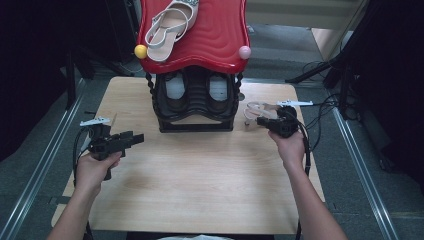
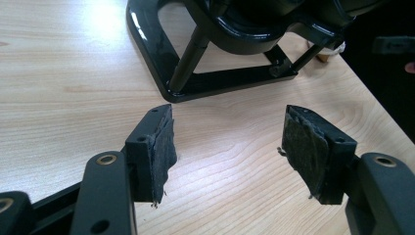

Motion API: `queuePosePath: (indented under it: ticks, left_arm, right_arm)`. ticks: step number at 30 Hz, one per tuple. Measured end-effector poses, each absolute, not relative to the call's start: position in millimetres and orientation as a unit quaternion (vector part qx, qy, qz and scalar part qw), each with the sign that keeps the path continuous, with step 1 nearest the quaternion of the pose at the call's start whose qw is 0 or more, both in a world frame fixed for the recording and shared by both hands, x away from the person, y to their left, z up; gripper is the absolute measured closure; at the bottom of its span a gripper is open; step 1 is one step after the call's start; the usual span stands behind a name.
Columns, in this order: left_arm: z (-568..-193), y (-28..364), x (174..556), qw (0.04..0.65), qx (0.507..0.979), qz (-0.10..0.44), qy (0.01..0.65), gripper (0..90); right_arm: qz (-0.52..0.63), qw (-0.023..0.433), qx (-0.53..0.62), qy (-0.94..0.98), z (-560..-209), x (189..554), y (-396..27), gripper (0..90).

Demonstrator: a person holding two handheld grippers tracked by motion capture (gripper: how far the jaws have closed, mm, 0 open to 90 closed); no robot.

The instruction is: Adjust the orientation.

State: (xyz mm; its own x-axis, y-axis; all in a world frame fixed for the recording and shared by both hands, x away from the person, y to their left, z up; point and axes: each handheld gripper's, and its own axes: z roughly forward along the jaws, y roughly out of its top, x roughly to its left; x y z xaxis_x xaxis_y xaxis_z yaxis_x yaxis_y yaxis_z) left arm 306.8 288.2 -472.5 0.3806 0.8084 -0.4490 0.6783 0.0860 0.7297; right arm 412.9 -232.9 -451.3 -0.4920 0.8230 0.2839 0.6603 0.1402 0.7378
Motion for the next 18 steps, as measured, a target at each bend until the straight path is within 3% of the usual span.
queuePosePath:
  ticks: [4, 14, 18]
  left_arm:
    - [-474, 287, 307, 0.479, 0.676, 0.070, 0.556, 37.4]
    - [-476, 286, 309, 0.482, 0.677, 0.059, 0.554, 37.7]
    - [-477, 288, 310, 0.480, 0.677, 0.059, 0.554, 37.7]
  right_arm:
    - [0.443, 0.082, 0.503, 0.738, -445, 431, -232, 90.0]
    - [0.424, 0.114, 0.527, 0.728, -432, 471, -225, 90.0]
    - [0.419, 0.103, 0.543, 0.720, -436, 481, -226, 90.0]
